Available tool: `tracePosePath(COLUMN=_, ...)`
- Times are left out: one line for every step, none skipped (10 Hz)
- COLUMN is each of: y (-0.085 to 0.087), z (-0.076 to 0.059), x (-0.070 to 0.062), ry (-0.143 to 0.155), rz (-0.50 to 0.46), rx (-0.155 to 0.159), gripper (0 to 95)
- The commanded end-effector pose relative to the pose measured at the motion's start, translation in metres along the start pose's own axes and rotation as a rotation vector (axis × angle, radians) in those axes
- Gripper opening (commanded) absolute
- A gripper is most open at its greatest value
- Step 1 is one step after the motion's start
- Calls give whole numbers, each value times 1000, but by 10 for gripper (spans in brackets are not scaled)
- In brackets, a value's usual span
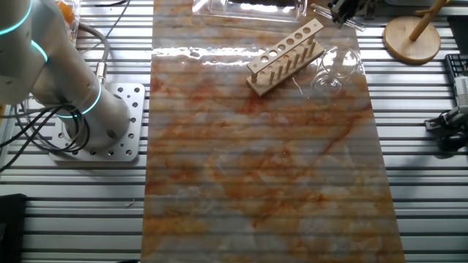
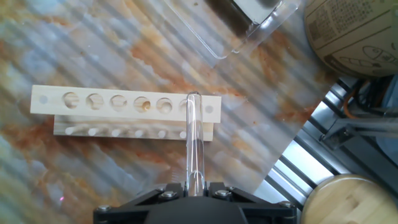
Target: Pour out the test tube
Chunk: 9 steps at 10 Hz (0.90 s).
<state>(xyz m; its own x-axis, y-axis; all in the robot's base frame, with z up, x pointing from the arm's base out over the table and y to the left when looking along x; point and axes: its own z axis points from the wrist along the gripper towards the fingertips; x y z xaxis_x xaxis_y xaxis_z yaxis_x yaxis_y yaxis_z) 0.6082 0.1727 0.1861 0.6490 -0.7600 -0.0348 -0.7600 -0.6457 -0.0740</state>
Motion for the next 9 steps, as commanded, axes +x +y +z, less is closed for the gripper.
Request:
tracePosePath(y=0, z=2, x=1, ry=-9, rz=5, rx=7, gripper=0)
tracePosePath(y=0, z=3, x=2, ry=-13, rz=7, rx=11, gripper=0)
tracePosePath(y=0, z=4, x=2, ry=-15, rz=11, rx=14, gripper=0)
tracePosePath(y=0, z=6, x=3, ry=-26, rz=19, rx=23, gripper=0)
tracePosePath(y=0, z=7, x=4, ry=-32, rz=22, rx=28, gripper=0)
tracePosePath(y=0, z=8, x=4, ry=-35, rz=23, rx=31, gripper=0)
tracePosePath(y=1, z=9, x=5, ry=-36, rz=25, rx=32, gripper=0)
tracePosePath(y=1, z=11, x=6, ry=-42, rz=23, rx=37, gripper=0)
tracePosePath(y=1, z=11, x=6, ry=-47, rz=23, rx=40, gripper=0)
